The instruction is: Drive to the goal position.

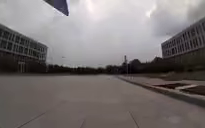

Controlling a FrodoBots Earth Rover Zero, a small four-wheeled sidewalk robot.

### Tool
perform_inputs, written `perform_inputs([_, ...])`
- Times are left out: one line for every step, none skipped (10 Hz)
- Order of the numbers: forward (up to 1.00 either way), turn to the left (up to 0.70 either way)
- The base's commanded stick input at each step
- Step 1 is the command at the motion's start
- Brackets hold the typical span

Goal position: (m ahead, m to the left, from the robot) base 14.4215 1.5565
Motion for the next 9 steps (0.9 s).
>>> perform_inputs([0.70, 0.00])
perform_inputs([0.70, 0.00])
perform_inputs([0.70, 0.00])
perform_inputs([0.70, 0.00])
perform_inputs([0.70, 0.00])
perform_inputs([0.70, 0.00])
perform_inputs([0.70, 0.00])
perform_inputs([0.70, 0.00])
perform_inputs([0.70, 0.00])
